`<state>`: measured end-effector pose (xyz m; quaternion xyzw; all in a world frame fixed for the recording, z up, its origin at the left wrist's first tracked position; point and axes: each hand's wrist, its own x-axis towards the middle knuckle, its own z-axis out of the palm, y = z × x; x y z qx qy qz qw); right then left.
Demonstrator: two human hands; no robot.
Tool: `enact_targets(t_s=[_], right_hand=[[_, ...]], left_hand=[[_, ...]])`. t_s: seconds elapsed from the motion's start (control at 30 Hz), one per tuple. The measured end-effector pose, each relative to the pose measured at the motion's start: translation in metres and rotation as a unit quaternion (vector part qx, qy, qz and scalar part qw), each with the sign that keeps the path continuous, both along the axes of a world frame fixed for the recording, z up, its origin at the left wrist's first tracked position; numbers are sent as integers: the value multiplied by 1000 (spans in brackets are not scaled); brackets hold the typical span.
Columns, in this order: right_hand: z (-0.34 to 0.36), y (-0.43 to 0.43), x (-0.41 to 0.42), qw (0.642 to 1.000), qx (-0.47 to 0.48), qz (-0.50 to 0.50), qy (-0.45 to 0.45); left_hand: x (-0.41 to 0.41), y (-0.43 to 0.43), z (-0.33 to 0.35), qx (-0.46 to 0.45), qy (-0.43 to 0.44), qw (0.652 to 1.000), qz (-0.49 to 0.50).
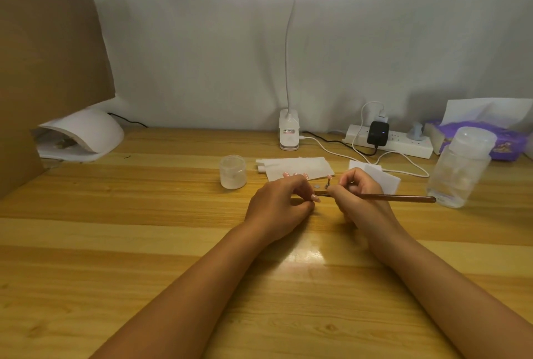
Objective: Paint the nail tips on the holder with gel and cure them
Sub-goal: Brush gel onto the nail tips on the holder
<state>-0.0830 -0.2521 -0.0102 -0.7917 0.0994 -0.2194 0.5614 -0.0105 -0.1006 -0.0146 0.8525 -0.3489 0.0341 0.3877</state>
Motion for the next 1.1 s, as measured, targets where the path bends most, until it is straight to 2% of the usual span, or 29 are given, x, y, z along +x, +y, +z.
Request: enact_targets(t_s=[0.47,0.9,1.1], right_hand=[[1,4,0,999,-43,7,5],[0,1,1,999,29,-41,-13],[-3,0,3,999,-4,-53,-13]], left_hand=[[-1,0,0,-4,4,1000,-2],[3,0,-2,-24,18,1000,-9],[3,0,-2,-65,27,997,-17]])
